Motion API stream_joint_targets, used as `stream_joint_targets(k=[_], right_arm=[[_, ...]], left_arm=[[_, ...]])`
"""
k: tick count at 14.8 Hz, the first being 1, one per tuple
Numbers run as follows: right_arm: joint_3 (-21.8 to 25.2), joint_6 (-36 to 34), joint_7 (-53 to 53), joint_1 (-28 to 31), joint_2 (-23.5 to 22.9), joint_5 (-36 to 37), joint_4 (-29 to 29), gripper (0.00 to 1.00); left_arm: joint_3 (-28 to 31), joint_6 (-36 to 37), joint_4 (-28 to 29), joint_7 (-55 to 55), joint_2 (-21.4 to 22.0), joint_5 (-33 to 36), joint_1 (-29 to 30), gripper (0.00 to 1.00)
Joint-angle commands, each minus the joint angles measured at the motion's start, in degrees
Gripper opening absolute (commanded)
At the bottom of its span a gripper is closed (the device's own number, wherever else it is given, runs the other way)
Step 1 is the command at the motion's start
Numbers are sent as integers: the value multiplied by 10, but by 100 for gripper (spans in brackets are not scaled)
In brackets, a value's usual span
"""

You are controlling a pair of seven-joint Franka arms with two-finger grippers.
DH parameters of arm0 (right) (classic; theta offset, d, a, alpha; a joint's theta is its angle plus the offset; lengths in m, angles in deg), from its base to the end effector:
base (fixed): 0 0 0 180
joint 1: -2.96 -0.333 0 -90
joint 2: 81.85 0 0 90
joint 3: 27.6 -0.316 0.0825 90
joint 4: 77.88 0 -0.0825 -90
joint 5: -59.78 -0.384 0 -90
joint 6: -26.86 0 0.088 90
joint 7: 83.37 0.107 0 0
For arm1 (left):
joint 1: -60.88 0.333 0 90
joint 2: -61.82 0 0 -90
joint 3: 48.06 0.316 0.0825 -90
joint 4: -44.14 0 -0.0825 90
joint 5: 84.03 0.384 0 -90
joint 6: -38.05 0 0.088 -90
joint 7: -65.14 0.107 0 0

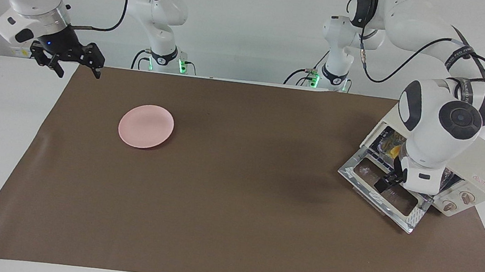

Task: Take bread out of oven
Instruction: 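Reach the left gripper into the toaster oven toward the foil tray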

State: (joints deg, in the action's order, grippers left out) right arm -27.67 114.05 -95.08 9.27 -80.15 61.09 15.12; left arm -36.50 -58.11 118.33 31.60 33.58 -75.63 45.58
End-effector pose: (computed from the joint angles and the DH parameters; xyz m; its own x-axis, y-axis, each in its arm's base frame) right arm 0.5355 -0.0611 0.6121 0.9927 0.0945 -0.0748 0.0953 -0.9954 0.0079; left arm 0.6874 -0.0592 0.4619 0.8896 0.4546 0.0447 0.4503 -0.8561 -0.2536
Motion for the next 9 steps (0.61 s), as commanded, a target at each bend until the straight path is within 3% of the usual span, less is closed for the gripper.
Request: stream_joint_targets(k=[1,5,9], right_arm=[[-2,8,10,2,15,-8,17,100],[-2,8,10,2,15,-8,17,100],[-2,8,10,2,15,-8,17,100]], left_arm=[[5,-71,163,-10,89,54,-3,100],[5,-88,190,-61,99,57,3,100],[5,-137,270,-71,131,57,13,100]])
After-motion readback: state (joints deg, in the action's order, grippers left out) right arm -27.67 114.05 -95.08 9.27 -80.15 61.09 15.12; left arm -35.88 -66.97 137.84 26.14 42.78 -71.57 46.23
